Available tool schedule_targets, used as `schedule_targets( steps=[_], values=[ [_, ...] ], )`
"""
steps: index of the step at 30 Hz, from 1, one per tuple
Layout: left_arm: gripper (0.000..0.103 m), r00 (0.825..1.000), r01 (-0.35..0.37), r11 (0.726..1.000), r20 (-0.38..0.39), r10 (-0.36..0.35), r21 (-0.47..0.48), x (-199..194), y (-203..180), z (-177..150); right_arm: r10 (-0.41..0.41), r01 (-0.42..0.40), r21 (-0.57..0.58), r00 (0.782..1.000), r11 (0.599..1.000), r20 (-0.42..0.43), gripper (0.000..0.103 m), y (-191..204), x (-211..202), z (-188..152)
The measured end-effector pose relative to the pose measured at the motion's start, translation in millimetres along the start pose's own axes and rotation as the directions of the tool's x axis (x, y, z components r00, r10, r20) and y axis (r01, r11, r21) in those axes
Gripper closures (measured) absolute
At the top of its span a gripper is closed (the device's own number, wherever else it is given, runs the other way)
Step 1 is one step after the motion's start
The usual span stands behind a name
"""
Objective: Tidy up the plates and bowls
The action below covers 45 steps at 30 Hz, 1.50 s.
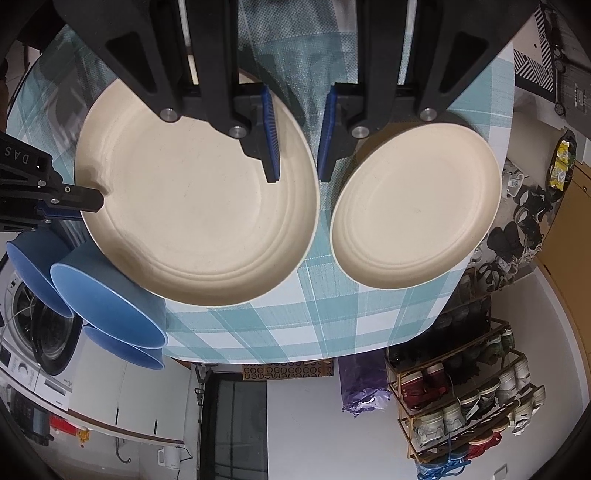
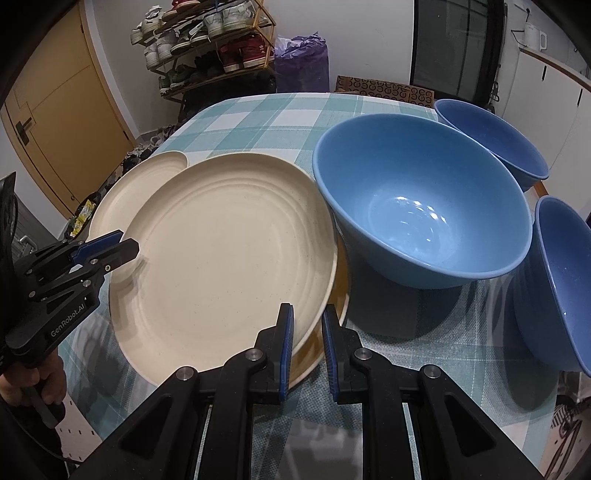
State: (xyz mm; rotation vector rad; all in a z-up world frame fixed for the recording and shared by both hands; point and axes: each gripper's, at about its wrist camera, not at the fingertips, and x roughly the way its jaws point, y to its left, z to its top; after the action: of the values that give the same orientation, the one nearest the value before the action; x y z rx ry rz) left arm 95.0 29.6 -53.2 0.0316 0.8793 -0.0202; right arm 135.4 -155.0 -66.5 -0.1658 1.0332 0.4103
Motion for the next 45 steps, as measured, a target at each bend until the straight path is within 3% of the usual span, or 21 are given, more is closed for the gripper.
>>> schedule_targets(
  steps=[25, 45],
  values=[
    [0.084, 0.999, 0.010, 1.000, -0.038, -0.008, 0.030, 14.2, -9.2, -7.8, -0.076, 0.075, -0.022, 0.997, 0.997, -0.016, 0.087, 2.5, 9.4, -7.1],
    [0.080, 1.000, 0.001, 0.998, 0.003, -0.001, 0.065, 13.3, -15.0, -13.2, -0.097, 0.096, -0.039, 0.995, 0.995, -0.015, 0.086, 2.4, 17.5, -11.8]
  ],
)
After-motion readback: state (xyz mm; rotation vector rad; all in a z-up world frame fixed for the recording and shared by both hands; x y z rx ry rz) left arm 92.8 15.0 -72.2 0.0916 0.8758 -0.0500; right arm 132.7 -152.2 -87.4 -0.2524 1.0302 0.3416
